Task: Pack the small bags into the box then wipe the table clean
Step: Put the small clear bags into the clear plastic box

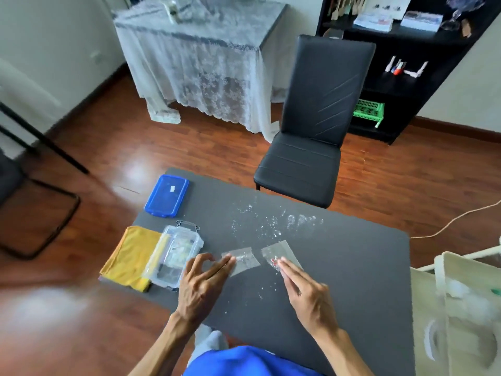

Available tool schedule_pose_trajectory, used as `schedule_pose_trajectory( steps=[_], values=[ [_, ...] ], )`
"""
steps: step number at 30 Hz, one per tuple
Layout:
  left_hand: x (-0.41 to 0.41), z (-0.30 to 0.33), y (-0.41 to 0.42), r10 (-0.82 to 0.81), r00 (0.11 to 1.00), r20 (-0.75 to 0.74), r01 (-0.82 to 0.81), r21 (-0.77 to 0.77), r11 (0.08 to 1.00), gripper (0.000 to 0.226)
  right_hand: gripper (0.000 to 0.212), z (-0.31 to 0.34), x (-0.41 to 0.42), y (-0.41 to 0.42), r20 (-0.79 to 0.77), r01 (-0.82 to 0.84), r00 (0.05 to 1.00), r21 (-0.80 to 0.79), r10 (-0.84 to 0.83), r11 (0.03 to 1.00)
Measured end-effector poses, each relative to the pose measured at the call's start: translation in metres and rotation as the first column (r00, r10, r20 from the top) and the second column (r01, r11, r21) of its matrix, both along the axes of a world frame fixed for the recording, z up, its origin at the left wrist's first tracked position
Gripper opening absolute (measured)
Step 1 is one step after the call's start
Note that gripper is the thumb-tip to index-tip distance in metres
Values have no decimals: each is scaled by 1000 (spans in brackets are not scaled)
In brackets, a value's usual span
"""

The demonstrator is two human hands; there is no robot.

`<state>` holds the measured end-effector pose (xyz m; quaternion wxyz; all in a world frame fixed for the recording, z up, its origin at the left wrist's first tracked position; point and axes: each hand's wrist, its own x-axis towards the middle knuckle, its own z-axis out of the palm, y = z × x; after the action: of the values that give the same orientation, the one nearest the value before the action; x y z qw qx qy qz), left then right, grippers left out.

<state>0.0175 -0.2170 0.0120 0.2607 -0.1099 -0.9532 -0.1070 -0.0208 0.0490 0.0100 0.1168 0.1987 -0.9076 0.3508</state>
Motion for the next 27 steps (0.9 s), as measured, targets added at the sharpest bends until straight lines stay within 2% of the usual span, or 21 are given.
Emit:
schedule_pose_trajectory(
  steps=[5, 12, 17, 21, 23, 25, 27],
  values=[
    [32, 0, -58, 123, 992, -26, -123, -6, 992, 30, 34, 4, 15, -71, 19, -29, 999, -36, 29, 999],
    [49, -2, -136, 186, 983, -12, -185, 31, 982, 25, 29, 1, 53, -157, 70, 27, 997, -83, -21, 996],
    [40, 6, -164, 263, 955, 134, -271, 43, 962, 21, 24, -1, 79, -199, 60, 98, 994, -112, -92, 989],
    [25, 12, -166, 203, 939, 277, -212, 2, 977, 22, 27, -3, 91, -222, 57, 114, 993, -131, -107, 985],
    [17, 13, -164, 205, 896, 394, -189, -80, 979, 22, 26, -2, 90, -226, 54, 120, 992, -122, -114, 985],
    [12, 9, -161, 201, 861, 467, -142, -159, 977, 12, 24, -1, 90, -228, 63, 147, 988, -111, -140, 983],
    [8, 6, -160, 148, 839, 523, -73, -162, 984, 14, 25, 0, 89, -229, 84, 178, 982, -119, -169, 977]
  ],
)
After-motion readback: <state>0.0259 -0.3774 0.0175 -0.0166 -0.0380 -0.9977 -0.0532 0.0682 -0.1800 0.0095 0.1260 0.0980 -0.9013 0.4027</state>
